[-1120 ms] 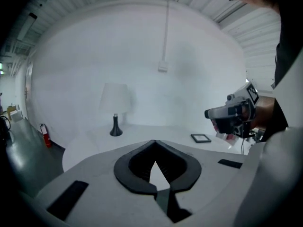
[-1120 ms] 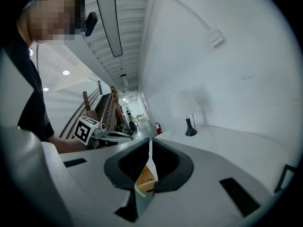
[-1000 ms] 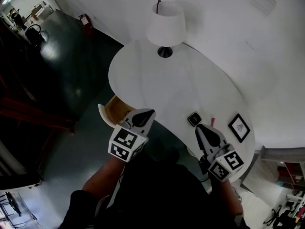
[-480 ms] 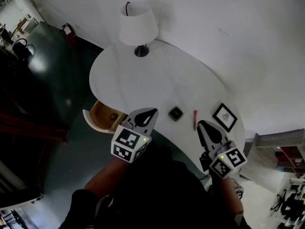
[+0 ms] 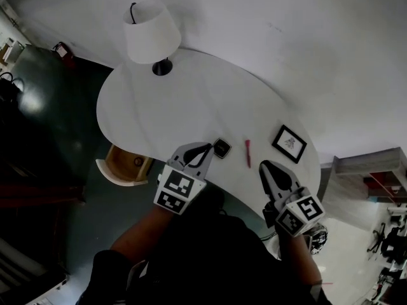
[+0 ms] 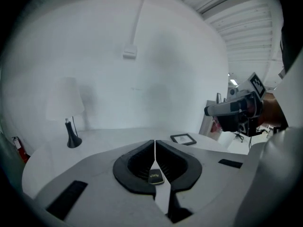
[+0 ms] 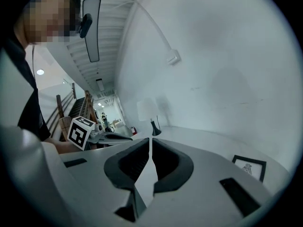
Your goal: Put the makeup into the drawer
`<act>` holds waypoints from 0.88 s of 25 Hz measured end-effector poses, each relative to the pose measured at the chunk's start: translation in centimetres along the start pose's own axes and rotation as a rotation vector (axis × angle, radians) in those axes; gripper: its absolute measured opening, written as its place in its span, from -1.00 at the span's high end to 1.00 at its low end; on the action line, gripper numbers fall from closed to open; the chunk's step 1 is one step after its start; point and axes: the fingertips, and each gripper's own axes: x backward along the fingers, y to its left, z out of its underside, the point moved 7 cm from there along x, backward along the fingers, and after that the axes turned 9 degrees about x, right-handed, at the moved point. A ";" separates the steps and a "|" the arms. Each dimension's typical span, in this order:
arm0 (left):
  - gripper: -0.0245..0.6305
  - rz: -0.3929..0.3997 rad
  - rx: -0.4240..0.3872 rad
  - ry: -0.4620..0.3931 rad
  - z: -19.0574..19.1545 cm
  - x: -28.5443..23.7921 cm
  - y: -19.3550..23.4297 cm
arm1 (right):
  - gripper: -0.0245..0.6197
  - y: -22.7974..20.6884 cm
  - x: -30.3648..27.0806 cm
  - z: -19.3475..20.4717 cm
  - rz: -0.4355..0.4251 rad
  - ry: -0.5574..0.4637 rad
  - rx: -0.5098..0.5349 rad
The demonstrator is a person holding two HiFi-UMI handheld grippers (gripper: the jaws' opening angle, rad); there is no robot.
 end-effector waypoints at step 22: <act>-0.12 0.033 -0.003 0.403 9.2 -11.1 1.7 | 0.87 -1.7 -0.3 6.1 0.034 0.131 -0.092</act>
